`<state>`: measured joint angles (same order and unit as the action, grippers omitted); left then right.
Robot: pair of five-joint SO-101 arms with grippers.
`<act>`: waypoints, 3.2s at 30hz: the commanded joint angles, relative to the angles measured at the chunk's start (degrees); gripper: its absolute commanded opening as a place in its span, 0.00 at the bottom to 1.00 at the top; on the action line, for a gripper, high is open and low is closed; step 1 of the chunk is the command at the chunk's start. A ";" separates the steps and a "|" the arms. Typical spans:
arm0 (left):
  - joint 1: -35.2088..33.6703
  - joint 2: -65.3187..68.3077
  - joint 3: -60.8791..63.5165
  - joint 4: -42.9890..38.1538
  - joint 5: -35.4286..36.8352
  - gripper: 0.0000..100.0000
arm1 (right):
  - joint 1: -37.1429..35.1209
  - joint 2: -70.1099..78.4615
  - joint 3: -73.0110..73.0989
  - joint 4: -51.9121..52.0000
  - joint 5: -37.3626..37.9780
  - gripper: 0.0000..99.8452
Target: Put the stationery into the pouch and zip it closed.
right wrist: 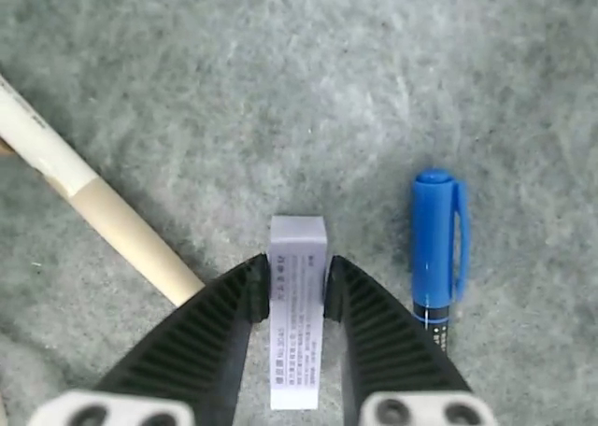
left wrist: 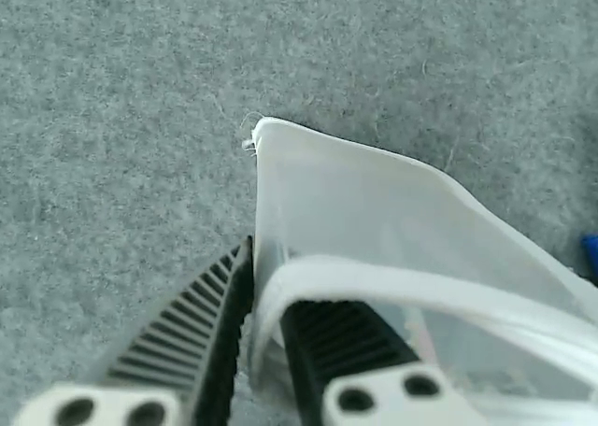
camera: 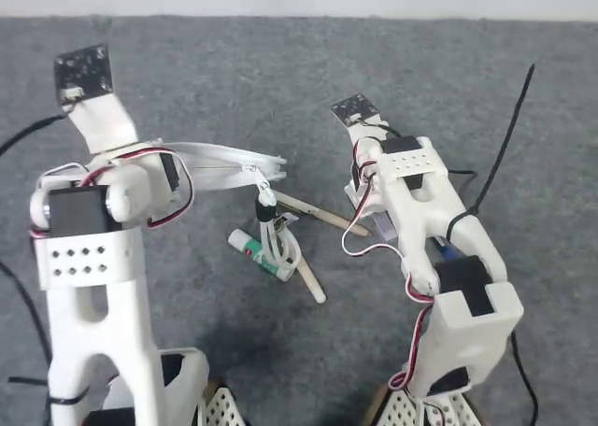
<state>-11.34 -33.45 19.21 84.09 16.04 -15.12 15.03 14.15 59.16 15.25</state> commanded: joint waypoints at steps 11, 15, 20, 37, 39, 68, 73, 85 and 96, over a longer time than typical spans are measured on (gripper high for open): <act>0.09 0.35 -0.31 -1.58 0.97 0.01 | -0.48 1.98 -5.10 0.84 0.97 0.09; 0.09 0.35 -0.31 -1.49 0.97 0.01 | -0.84 1.98 -4.92 1.01 0.97 0.07; 0.09 0.35 -0.22 -1.49 0.97 0.01 | -0.66 0.13 -5.27 3.38 0.97 0.01; 0.09 0.35 -0.22 -1.49 0.97 0.01 | -1.27 -21.41 -4.84 16.04 -14.86 0.01; 0.09 0.35 -0.31 -1.49 0.97 0.01 | -2.42 -24.22 -4.84 17.80 -14.95 0.01; 0.09 0.35 -0.31 -1.41 2.37 0.01 | -26.95 -64.75 8.18 -1.71 -18.20 0.01; 0.09 0.35 -0.31 -1.49 2.37 0.01 | -28.35 -68.70 13.98 -11.47 -18.20 0.01; 0.09 0.35 -0.31 -1.49 2.37 0.01 | -28.62 -71.60 26.55 -38.02 -18.20 0.01; 0.09 0.35 -0.31 -1.49 2.29 0.01 | -34.42 -71.43 38.95 -59.47 -18.11 0.01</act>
<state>-11.34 -33.45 19.30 84.09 17.45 -48.97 -54.77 50.29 9.49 -2.42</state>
